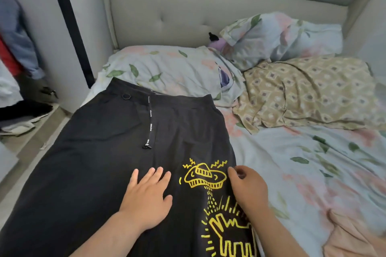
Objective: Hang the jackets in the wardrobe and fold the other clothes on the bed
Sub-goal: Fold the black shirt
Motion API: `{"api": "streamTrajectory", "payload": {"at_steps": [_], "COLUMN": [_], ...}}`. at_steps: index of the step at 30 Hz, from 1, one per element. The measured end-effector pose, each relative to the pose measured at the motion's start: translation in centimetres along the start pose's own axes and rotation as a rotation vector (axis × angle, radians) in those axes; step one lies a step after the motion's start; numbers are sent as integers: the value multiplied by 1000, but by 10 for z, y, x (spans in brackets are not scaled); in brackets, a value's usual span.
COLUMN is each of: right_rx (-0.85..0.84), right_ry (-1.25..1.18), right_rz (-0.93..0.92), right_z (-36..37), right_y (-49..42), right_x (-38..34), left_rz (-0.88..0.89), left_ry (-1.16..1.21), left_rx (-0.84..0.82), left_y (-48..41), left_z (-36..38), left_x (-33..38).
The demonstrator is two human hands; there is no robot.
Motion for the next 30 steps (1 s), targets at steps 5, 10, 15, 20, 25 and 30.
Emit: {"api": "streamTrajectory", "payload": {"at_steps": [5,10,15,20,25,30], "right_rx": [-45,-132,-435,-805,-952,-1046], "right_ry": [-73,3,-189,-238,-374,-686], "right_rz": [-16,-43,-84,-234,-370,-389], "right_z": [5,14,17,12,15,17], "right_y": [-16,-19,-16,-1,18,41], "right_x": [9,9,5,-1,-21,-28], "left_rz": [-125,-51,45,-85,-60,-167], "left_ry": [10,389,359,178,514,1124], "left_rx": [100,211,239,101,83,342], "left_y": [-51,-122,-189,-240,-242,-202], "left_z": [-41,-49,-53,-54,-59,-78], "left_x": [19,59,103,124,106,44]}}
Point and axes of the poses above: each hand's wrist, its own y-axis away from the middle knuckle, its own z-axis out of the palm, x = y × z, the point moved 6 cm from there along -y, towards the middle knuckle, and after that the axes turned 6 degrees about z, right-handed, at the moved point
